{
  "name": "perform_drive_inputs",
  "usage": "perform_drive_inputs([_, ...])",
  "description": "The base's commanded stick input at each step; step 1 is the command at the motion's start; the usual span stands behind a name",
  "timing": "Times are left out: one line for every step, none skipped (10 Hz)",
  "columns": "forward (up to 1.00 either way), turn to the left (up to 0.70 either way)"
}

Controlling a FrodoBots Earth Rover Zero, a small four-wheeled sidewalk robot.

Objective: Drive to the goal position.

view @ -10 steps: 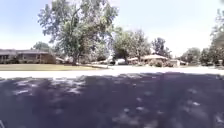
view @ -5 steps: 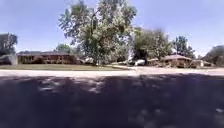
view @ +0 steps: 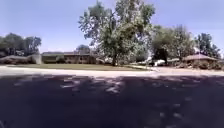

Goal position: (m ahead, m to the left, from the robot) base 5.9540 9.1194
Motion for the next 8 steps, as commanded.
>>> perform_drive_inputs([0.00, 0.70])
perform_drive_inputs([0.00, 0.70])
perform_drive_inputs([0.00, 0.70])
perform_drive_inputs([0.00, 0.70])
perform_drive_inputs([0.00, 0.70])
perform_drive_inputs([0.00, 0.70])
perform_drive_inputs([0.00, 0.70])
perform_drive_inputs([0.00, 0.70])
